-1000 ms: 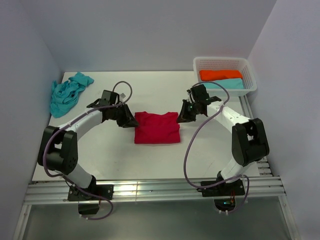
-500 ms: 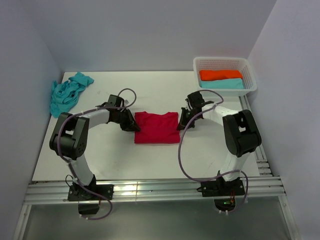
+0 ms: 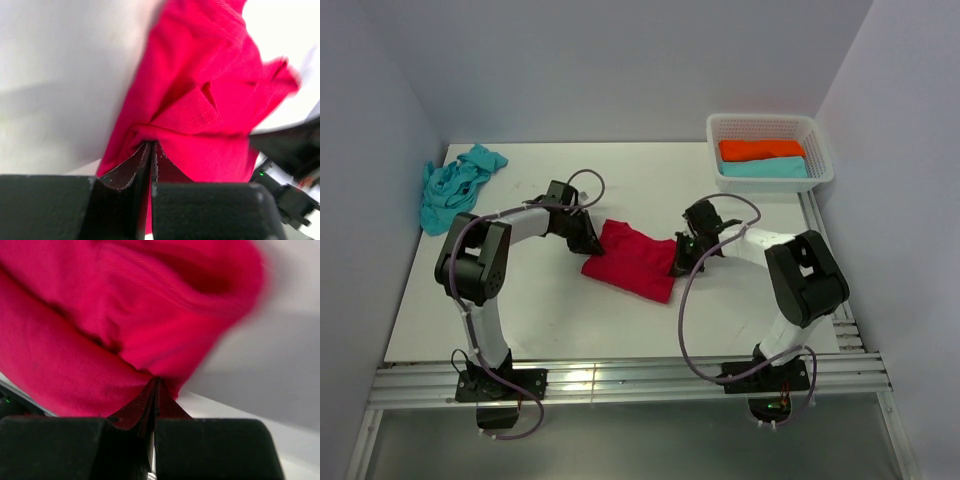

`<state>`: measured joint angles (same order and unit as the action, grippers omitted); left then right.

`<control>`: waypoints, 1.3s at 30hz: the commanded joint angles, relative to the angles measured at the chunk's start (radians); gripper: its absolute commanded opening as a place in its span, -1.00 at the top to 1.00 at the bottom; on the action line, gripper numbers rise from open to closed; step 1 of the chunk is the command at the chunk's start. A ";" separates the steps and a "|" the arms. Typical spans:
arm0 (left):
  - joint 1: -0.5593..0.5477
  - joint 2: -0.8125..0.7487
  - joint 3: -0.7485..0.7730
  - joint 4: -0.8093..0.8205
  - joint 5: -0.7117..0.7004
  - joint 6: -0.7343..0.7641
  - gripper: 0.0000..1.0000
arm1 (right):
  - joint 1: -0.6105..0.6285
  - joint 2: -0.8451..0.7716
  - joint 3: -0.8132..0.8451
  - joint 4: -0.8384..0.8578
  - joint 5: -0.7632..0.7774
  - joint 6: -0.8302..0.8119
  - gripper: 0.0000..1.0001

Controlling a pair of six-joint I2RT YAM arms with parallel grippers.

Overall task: Roll the t-shirts
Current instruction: Roll the tshirt

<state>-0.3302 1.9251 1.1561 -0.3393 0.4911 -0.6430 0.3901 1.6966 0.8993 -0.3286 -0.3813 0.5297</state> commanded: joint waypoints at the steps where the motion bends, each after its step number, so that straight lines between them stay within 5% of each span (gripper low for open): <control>1: -0.018 0.046 0.059 -0.018 -0.077 0.111 0.81 | 0.123 -0.060 -0.048 -0.021 0.027 0.059 1.00; 11: -0.073 0.115 0.241 -0.027 -0.040 0.174 0.77 | 0.382 -0.132 -0.011 -0.099 0.094 0.171 0.93; 19: -0.067 0.066 0.384 -0.133 -0.040 0.143 0.39 | 0.380 -0.199 0.101 -0.269 0.217 0.113 0.21; 24: -0.032 0.020 0.488 -0.245 -0.054 0.088 0.39 | 0.383 -0.242 0.249 -0.398 0.335 0.110 -0.11; 37: 0.389 -0.284 0.182 -0.305 -0.003 0.083 0.40 | 0.588 0.158 0.861 -0.732 0.655 0.157 -0.32; 39: 0.434 -0.346 0.131 -0.291 0.009 0.083 0.35 | 0.643 0.256 0.973 -0.777 0.708 0.159 -0.50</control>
<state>0.0532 1.6752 1.3369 -0.6121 0.4564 -0.5831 0.9680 1.8587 1.7420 -0.9531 0.1837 0.6662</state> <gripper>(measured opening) 0.314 0.702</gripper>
